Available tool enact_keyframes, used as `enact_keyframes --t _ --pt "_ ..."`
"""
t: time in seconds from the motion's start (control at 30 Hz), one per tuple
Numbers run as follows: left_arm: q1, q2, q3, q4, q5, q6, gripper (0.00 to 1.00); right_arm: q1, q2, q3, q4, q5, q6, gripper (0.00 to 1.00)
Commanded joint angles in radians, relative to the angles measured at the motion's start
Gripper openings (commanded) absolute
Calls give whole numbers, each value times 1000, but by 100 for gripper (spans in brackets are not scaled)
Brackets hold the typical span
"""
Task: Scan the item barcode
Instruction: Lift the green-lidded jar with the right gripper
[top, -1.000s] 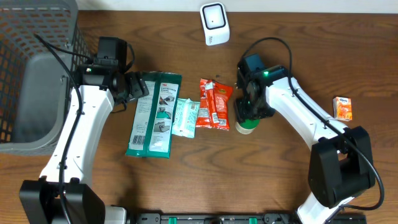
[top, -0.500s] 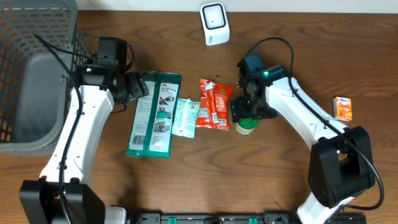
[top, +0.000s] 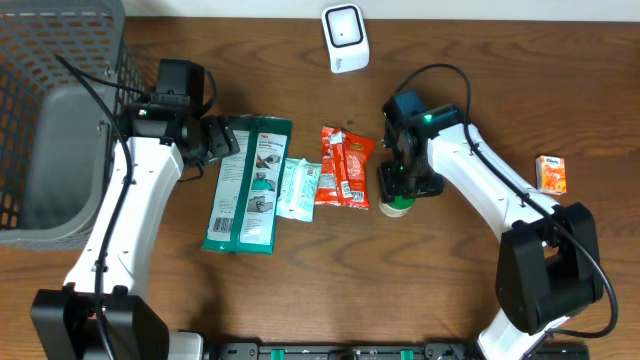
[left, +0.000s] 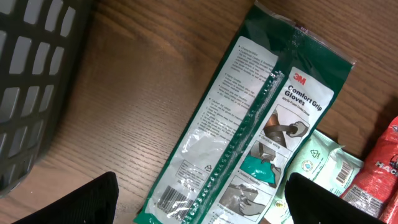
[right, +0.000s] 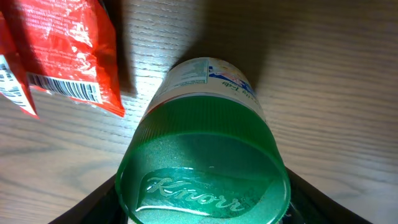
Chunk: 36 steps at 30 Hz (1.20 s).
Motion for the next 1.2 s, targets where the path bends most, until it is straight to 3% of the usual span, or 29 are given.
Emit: enact_keyframes --t 0.0,0.13,0.37,0.6,0.93,1.17 --pt "4 -4 17 -3 -13 5 86 1 8 19 -1 -100 31 76" --pt "4 -4 17 -3 -13 5 86 2 8 19 2 -93 35 99" --pt "4 -4 17 -3 -13 5 86 -5 8 19 13 27 -121 99" --pt "4 -4 17 -3 -13 5 86 -15 8 19 32 26 -313 99" --pt "4 -4 17 -3 -13 5 86 6 8 -1 48 23 -359 88" --pt "4 -4 17 -3 -13 5 86 9 9 -48 103 23 -360 84"
